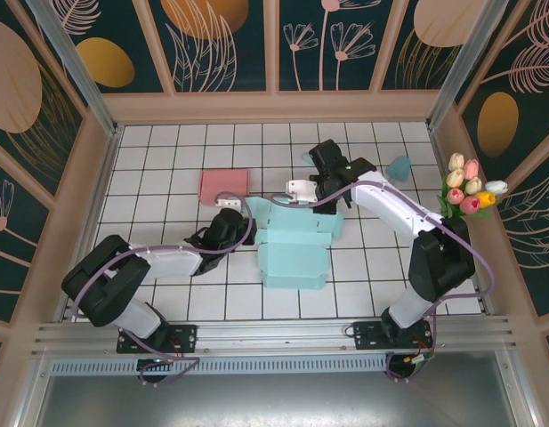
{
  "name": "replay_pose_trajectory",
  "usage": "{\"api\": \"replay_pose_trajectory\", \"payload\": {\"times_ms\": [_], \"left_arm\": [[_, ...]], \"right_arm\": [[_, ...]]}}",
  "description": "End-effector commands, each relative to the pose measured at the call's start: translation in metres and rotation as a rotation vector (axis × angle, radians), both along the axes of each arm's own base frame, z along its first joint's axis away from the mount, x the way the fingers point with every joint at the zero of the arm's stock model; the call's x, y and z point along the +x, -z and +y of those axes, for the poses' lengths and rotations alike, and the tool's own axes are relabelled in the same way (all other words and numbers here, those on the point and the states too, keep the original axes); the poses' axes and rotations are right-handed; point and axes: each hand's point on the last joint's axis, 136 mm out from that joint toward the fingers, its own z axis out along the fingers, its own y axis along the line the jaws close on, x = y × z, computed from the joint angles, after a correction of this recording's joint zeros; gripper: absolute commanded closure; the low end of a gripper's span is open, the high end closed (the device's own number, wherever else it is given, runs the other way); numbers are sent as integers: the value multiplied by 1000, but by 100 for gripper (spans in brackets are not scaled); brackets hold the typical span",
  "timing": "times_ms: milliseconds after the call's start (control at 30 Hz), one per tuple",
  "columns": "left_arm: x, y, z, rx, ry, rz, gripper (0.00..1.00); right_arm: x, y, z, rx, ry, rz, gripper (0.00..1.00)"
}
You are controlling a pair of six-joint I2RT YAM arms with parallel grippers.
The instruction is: Fold the paper box
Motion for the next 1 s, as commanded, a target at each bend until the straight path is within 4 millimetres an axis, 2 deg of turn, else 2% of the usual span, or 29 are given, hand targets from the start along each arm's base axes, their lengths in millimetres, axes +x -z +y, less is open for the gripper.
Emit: {"api": "replay_pose_trajectory", "payload": {"times_ms": [0,133,367,433,533,667,800,967], "left_arm": [[-4,6,-14,-58,49,39,84],[-3,-2,-30,-122,87,43,84],[-3,-35,-73,-312,168,42,83],[-1,-40,-82,-342,179,45,83],[2,-35,-85,-342,166,57,84],[3,-32,-70,-305,114,34,85],[-6,-51,-48,-280,87,-27,84],[-24,-83,7,-226,-13,-170,81]], "right_arm": [[6,-15,3,62,23,-12,100],[9,-15,4,68,30,-25,100],[8,-4,7,79,37,-19,100],[7,-1,8,84,37,-15,100],[5,3,7,86,33,-13,100],[4,3,2,76,24,-40,100],[5,-3,-1,75,12,-81,100],[10,-13,-7,70,-10,-228,100]]}}
